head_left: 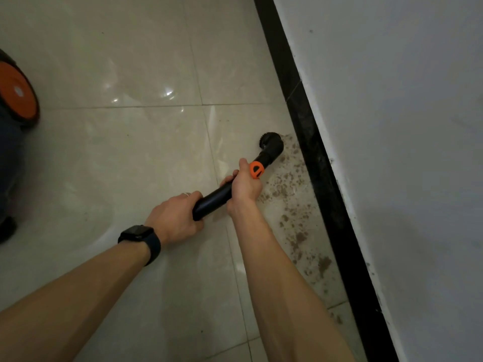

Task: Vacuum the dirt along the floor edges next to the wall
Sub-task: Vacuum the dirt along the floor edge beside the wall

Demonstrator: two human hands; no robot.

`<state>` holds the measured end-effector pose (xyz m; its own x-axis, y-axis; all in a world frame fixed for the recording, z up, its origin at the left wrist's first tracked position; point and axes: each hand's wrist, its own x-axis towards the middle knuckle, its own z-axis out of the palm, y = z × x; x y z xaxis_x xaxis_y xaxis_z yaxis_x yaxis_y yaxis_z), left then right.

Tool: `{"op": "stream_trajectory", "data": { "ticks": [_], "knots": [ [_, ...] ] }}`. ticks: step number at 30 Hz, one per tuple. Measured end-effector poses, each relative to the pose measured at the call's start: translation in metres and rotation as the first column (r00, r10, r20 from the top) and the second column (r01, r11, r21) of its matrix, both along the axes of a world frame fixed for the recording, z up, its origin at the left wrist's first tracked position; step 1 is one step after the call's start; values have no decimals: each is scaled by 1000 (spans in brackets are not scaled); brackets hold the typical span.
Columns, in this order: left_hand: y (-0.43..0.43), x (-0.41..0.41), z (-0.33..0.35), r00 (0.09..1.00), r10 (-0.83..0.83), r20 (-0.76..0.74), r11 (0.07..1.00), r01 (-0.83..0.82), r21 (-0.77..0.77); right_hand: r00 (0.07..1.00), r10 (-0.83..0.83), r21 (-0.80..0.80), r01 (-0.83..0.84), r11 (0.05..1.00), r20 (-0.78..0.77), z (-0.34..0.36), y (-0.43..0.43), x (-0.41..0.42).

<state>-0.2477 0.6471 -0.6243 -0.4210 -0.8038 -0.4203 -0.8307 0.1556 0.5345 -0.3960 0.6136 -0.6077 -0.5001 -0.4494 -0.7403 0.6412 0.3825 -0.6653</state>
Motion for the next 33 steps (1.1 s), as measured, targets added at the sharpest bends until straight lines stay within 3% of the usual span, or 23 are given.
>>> {"op": "stream_trajectory", "data": {
  "ticks": [14,19,33],
  "knots": [
    [-30,-38,-8,995,-69,-78,996,73,43,993,-46,44,51,998,-113,-3,-17,-36],
    [-36,-53,-10,995,-90,-34,996,90,-1,989,-71,42,77,996,-131,-5,-22,-50],
    [-59,-49,-10,993,-30,-114,992,43,115,984,25,28,-20,999,-177,-8,-46,-49]
  ]
}}
